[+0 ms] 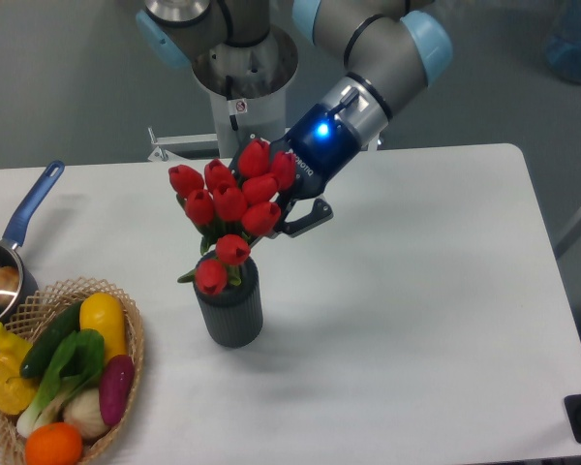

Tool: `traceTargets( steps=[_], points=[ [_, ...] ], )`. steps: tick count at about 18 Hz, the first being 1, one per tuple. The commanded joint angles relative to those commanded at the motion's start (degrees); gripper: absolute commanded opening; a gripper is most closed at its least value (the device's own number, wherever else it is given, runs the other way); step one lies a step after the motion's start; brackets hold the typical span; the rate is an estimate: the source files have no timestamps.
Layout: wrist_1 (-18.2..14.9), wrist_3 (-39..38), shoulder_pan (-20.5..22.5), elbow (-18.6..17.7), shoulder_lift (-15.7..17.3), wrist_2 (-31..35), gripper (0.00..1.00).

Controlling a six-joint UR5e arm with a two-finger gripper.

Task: Pick up the flowers from the vase
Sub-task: 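Lift the gripped tulip bunch up out of the grey vase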

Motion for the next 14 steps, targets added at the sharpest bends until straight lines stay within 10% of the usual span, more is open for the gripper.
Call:
traceTargets(
  steps=[14],
  points=[
    [0.5, -3.4, 0.1, -0.8, 1.1, -1.4, 0.43]
  ],
)
